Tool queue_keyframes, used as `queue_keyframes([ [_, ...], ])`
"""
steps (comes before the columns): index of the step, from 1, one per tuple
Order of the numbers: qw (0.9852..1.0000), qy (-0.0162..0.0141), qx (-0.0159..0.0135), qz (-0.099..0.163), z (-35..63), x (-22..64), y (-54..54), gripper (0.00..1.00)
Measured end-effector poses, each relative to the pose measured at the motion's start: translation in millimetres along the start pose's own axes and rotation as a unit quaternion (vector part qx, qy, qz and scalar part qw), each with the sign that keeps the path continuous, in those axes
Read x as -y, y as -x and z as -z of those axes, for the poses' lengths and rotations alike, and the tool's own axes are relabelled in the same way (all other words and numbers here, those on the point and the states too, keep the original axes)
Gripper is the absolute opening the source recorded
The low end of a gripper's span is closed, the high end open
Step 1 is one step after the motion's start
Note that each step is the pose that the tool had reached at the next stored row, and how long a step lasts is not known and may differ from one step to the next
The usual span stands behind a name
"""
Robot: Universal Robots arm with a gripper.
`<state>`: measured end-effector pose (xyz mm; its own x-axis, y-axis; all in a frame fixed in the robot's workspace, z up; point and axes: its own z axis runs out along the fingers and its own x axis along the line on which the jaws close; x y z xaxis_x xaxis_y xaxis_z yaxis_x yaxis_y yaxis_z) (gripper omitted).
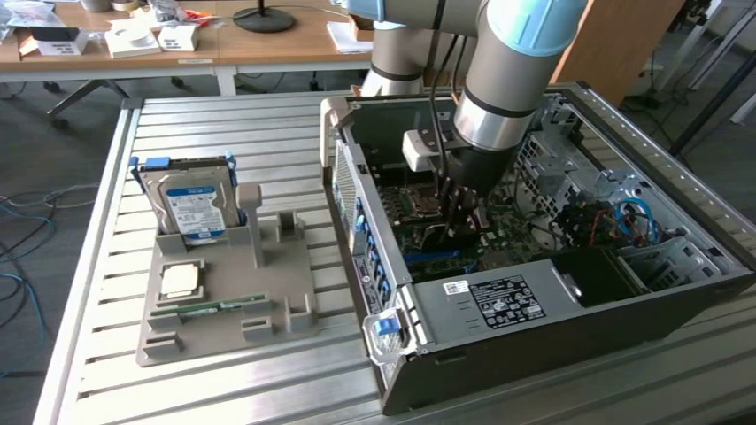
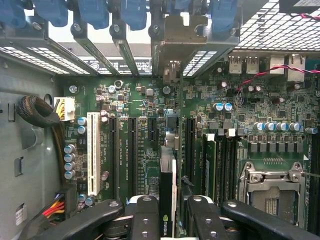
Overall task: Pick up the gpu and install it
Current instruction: 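Insert the gpu into the slot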
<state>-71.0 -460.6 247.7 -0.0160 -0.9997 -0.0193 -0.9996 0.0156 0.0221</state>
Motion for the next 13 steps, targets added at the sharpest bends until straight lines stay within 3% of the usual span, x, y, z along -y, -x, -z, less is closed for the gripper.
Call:
queue_keyframes([
  [13,1.0,0.0,0.0001,0.0,0.9,0.0,0.0,0.27],
])
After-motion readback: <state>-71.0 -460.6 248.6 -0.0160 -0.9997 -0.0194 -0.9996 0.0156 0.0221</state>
